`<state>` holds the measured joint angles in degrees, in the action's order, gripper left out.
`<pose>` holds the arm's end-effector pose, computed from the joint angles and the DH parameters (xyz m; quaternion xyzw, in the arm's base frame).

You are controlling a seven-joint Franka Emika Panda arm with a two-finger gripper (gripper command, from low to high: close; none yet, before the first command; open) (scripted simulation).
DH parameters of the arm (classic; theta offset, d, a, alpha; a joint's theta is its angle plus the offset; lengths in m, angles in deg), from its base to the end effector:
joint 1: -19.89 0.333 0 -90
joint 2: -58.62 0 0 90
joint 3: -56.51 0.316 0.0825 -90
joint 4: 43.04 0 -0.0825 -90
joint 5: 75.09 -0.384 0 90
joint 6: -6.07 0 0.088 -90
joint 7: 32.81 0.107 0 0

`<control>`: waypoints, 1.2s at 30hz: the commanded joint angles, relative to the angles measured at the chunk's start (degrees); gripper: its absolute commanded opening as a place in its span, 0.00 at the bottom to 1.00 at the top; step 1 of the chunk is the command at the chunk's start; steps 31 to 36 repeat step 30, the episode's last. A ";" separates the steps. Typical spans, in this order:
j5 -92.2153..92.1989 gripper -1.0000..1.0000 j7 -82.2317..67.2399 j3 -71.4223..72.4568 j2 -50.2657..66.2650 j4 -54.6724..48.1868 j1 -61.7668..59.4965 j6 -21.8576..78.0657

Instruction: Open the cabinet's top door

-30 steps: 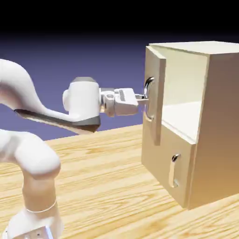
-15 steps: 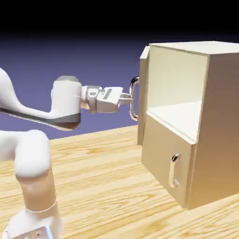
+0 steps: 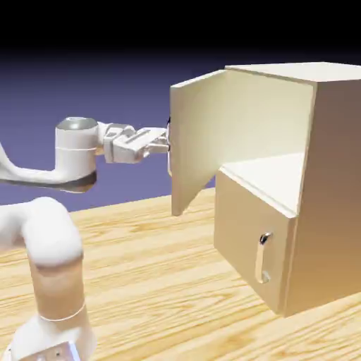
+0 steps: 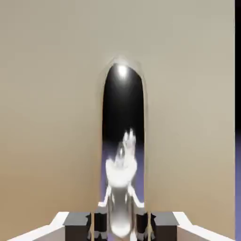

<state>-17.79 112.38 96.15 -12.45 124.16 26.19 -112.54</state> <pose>0.2185 0.1503 0.4851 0.4934 -0.5062 0.7073 0.0091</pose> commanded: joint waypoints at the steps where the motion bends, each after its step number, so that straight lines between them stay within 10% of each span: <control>1: -2.19 0.00 -0.14 2.06 0.79 -1.25 -0.05 2.56; 29: -31.72 0.00 -4.42 45.24 9.38 -57.06 -45.03 56.64; 30: -31.72 1.00 -4.42 45.24 9.38 -57.06 -45.03 56.64; 36: -31.72 1.00 -4.42 45.24 9.38 -57.06 -45.03 56.64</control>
